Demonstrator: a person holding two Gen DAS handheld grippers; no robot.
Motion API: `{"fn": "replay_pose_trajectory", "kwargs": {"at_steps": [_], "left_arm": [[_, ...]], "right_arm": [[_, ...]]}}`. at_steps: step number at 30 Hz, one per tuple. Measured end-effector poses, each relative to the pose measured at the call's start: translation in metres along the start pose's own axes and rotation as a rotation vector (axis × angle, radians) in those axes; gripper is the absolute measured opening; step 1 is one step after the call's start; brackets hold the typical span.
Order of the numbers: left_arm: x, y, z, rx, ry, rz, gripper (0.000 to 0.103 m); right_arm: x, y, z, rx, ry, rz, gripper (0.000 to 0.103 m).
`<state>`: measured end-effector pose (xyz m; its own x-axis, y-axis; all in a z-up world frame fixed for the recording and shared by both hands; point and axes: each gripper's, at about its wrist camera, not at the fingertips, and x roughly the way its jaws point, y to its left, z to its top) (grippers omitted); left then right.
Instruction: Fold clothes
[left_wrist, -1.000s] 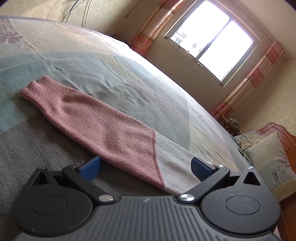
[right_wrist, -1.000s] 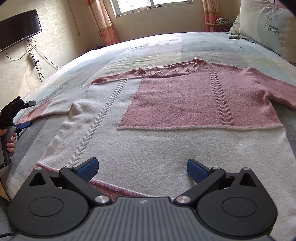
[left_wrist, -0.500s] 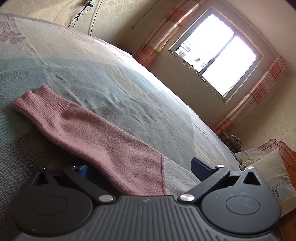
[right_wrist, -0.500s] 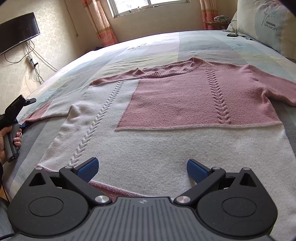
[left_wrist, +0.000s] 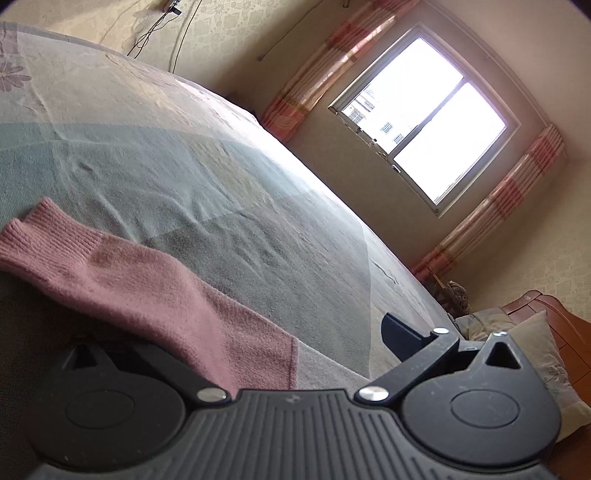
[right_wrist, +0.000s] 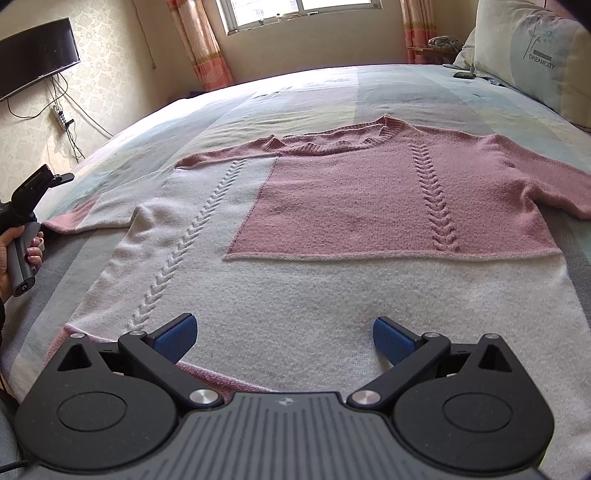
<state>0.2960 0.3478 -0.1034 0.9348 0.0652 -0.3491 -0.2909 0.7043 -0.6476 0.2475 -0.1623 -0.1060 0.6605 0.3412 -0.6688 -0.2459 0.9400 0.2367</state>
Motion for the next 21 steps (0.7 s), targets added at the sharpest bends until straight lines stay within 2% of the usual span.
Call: {"fn": "replay_pose_trajectory", "kwargs": {"at_steps": [6,14,21], "left_arm": [[0.001,-0.031,0.002,0.017,0.018,-0.066,0.102],[0.008,-0.076,-0.004,0.027,0.082,-0.151,0.102],[0.002,-0.099,-0.01,0.093,0.144,-0.147,0.102]], "right_arm": [[0.0,0.0,0.0,-0.002,-0.001,-0.002,0.103],[0.0,0.003,-0.001,-0.006,-0.009,0.002,0.103],[-0.01,0.006,0.003,-0.012,-0.011,0.04,0.103]]}}
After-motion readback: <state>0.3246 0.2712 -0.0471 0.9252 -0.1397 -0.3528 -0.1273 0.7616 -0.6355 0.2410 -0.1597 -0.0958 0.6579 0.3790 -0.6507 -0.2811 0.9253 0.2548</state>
